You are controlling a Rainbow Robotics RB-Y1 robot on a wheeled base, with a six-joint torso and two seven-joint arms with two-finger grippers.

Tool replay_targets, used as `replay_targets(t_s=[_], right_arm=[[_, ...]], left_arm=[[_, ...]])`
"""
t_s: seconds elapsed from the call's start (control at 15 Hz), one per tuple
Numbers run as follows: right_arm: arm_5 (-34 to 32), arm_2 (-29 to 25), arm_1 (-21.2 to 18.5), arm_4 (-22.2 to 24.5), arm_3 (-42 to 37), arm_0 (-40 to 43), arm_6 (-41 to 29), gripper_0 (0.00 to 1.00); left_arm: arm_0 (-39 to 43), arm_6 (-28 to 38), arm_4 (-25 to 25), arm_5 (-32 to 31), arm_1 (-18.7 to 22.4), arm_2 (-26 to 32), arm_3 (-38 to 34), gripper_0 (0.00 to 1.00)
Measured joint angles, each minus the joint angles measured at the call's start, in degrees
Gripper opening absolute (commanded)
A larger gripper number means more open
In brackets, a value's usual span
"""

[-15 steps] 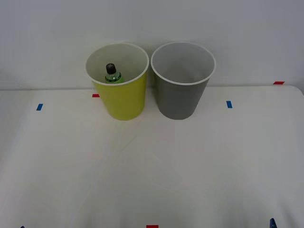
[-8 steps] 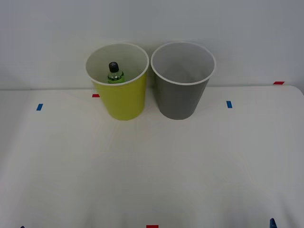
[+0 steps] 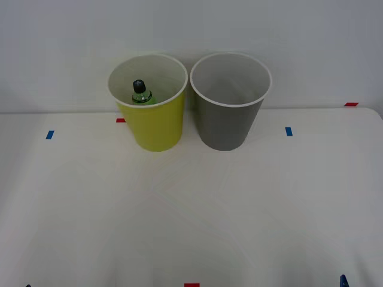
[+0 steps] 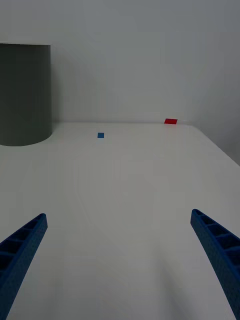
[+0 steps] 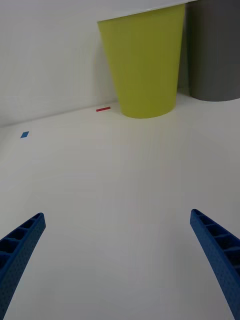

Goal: Put cans in the gray bin and PET bottles in the light green bin.

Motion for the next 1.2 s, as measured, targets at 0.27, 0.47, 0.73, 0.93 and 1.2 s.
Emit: replay_targets(t_s=[0.27, 0.47, 0.73, 0.93, 1.2], right_arm=[[0.0, 0.0, 0.0, 0.0, 0.0, 0.0, 0.0, 1.0], [0.0, 0.0, 0.0, 0.0, 0.0, 0.0, 0.0, 1.0], [0.0, 0.0, 0.0, 0.0, 0.0, 0.0, 0.0, 1.0], [0.0, 0.0, 0.0, 0.0, 0.0, 0.0, 0.0, 1.0], [0.0, 0.0, 0.0, 0.0, 0.0, 0.0, 0.0, 1.0]], left_arm=[[0.0, 0.0, 0.0, 0.0, 0.0, 0.0, 0.0, 1.0], [0.0, 0.0, 0.0, 0.0, 0.0, 0.0, 0.0, 1.0], [0.0, 0.0, 0.0, 0.0, 0.0, 0.0, 0.0, 1.0], [0.0, 0.0, 0.0, 0.0, 0.0, 0.0, 0.0, 1.0], [0.0, 0.0, 0.0, 0.0, 0.0, 0.0, 0.0, 1.0]])
